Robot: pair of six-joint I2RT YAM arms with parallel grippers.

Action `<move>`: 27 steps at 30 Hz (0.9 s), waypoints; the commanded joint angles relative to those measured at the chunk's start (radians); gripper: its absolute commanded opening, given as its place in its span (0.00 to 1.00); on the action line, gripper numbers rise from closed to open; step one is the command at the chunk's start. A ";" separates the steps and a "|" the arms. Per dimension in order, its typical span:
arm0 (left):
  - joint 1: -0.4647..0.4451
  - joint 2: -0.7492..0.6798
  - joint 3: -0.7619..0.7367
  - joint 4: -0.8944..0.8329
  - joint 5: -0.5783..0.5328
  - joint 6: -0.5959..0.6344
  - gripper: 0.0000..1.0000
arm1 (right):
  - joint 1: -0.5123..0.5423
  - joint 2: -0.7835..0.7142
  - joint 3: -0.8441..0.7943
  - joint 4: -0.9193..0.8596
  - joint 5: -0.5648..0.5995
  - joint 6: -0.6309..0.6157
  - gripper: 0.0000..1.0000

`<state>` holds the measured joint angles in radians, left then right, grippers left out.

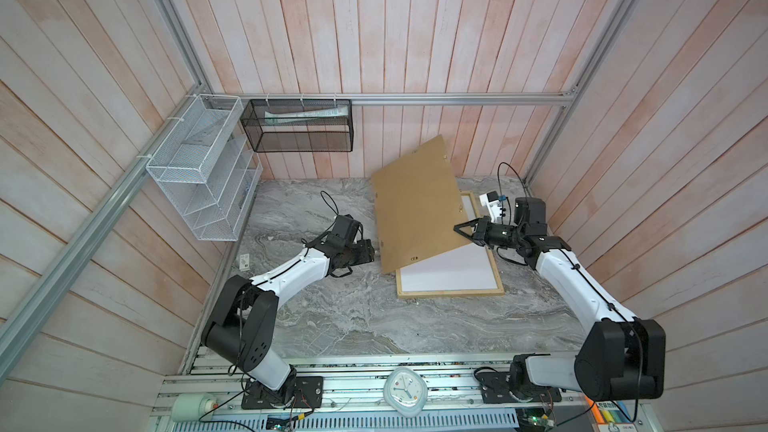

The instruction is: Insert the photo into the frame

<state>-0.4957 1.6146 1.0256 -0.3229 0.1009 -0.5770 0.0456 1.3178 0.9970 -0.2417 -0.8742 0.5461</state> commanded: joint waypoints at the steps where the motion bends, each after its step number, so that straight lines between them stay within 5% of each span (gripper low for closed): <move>1: -0.038 0.060 0.051 0.030 0.013 -0.016 0.71 | -0.069 -0.059 0.070 -0.050 -0.015 -0.068 0.00; 11: -0.120 0.310 0.291 -0.062 -0.058 -0.021 0.66 | -0.308 -0.162 0.092 -0.153 -0.006 -0.114 0.00; 22: -0.155 0.473 0.443 -0.125 -0.098 0.003 0.56 | -0.350 -0.184 0.072 -0.197 -0.030 -0.150 0.00; 27: -0.158 0.510 0.472 -0.135 -0.114 0.014 0.44 | -0.352 -0.188 0.057 -0.189 -0.056 -0.148 0.00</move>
<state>-0.6491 2.0956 1.4658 -0.4343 0.0166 -0.5823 -0.3000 1.1660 1.0466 -0.4900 -0.8505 0.4358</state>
